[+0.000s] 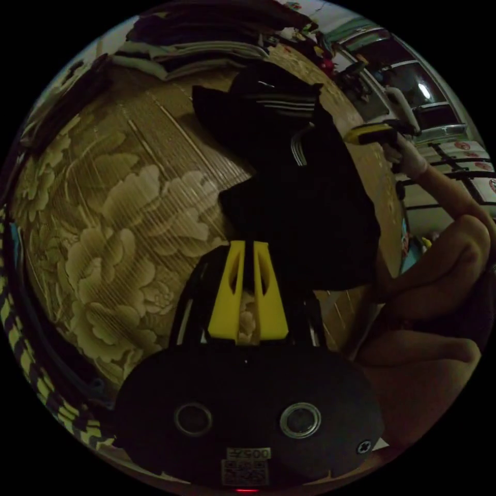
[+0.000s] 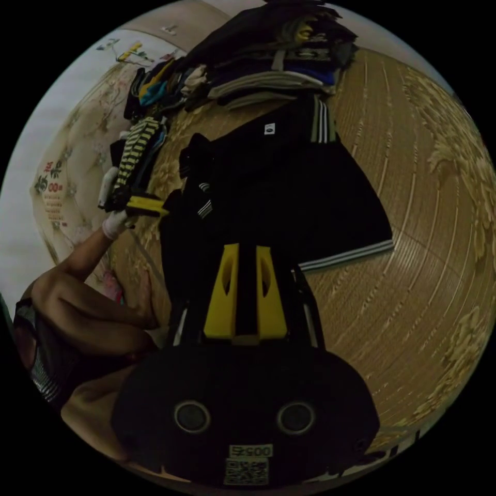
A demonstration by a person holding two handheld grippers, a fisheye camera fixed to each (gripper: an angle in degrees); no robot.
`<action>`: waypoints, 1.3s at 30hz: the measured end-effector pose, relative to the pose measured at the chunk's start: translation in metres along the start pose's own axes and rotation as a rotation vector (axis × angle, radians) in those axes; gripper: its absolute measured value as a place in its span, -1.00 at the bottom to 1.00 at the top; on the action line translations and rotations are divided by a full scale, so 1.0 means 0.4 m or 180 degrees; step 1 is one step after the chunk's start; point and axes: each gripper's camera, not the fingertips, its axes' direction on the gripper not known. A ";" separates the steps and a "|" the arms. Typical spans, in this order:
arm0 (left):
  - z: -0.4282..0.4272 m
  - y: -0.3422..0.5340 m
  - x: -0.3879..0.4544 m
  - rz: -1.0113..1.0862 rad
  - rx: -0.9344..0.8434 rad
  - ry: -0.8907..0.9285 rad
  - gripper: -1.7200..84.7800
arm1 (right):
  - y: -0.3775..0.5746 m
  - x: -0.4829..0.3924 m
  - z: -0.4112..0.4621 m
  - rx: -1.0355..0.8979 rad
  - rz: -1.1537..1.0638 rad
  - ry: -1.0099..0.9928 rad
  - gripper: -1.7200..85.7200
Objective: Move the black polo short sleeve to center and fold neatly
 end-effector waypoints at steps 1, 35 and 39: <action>0.014 -0.004 -0.007 -0.0020 -0.0062 0.0042 -0.87 | -0.007 0.008 0.004 -0.0016 0.0009 0.0002 -0.87; 0.111 -0.633 -0.434 -0.0036 -0.0268 -0.0811 -0.83 | -0.043 0.487 -0.117 0.0089 0.0366 0.0216 -0.98; 0.047 -0.614 -0.529 -0.0304 0.0018 -0.0581 -0.90 | -0.087 0.529 -0.118 0.0124 0.0365 0.0285 -0.98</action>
